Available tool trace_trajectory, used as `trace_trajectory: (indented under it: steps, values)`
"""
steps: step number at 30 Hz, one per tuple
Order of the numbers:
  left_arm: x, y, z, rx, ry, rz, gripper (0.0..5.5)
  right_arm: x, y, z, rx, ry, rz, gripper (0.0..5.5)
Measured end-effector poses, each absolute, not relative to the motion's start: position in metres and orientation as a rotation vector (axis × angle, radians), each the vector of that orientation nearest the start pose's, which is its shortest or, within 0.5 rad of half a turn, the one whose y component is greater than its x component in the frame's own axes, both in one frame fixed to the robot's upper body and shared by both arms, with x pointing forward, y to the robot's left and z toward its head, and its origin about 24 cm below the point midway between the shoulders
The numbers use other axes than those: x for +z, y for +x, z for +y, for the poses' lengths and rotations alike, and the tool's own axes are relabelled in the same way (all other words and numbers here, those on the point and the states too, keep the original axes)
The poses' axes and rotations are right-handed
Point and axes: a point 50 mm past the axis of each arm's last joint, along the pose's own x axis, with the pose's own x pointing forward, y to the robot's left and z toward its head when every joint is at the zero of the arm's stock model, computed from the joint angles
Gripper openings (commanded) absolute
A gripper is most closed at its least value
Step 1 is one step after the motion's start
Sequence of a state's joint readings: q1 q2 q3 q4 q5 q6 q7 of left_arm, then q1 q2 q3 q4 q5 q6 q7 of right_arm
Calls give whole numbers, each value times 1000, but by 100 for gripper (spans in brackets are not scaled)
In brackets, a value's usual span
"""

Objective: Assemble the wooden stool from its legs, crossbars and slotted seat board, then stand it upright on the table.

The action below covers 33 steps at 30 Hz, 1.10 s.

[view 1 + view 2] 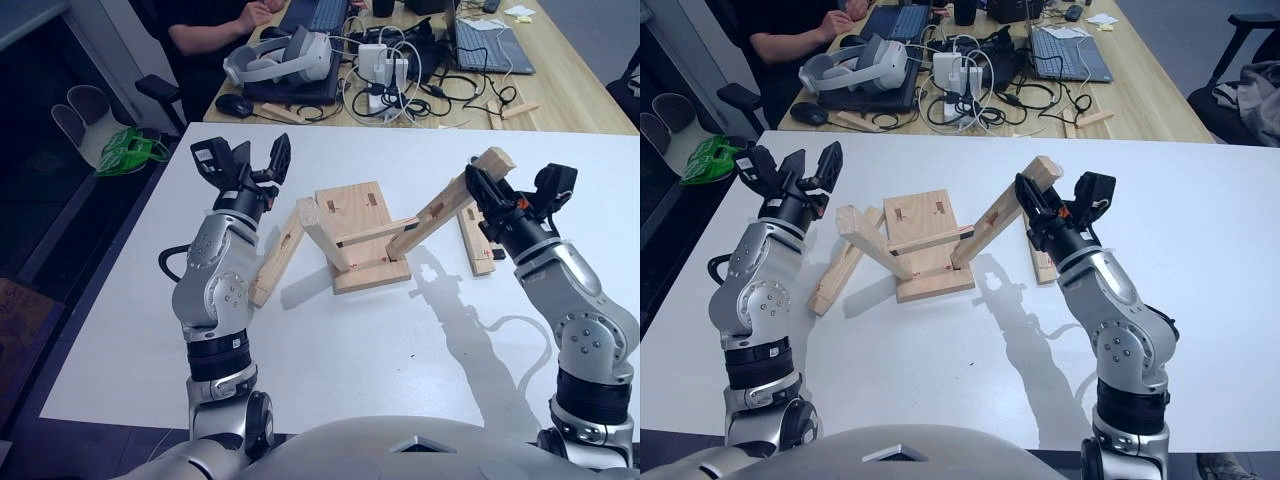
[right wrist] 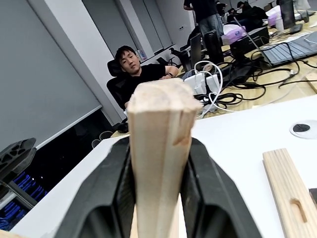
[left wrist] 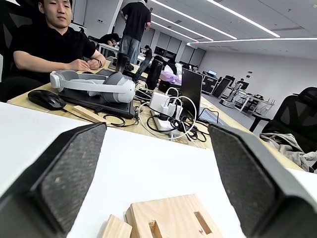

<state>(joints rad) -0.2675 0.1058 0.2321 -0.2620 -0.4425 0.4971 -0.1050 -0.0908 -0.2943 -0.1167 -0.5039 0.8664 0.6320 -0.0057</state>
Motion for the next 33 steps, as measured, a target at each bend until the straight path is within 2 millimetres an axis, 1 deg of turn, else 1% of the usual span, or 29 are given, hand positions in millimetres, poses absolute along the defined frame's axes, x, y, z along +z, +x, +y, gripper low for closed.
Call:
trace_trajectory:
  steps: [5, 8, 12, 14, 17, 24, 28, 33]
  values:
    - [134, 289, 179, -141, -318, -83, 379, 133, 263, -165, 400, 388, 50, 101]
    - [134, 290, 179, -138, -316, -86, 379, 135, 269, -166, 415, 396, 55, 101]
    - [134, 290, 178, -131, -312, -90, 379, 136, 270, -168, 413, 428, 77, 101]
    - [133, 290, 175, -139, -315, -88, 379, 138, 272, -166, 405, 459, 92, 101]
    - [133, 291, 175, -140, -315, -91, 379, 139, 272, -162, 419, 459, 110, 101]
    - [132, 291, 174, -134, -319, -89, 379, 140, 267, -147, 488, 369, 114, 101]
    - [131, 291, 174, -132, -320, -89, 379, 139, 266, -142, 528, 301, 115, 101]
    - [131, 291, 174, -130, -320, -91, 379, 139, 267, -139, 562, 261, 124, 101]
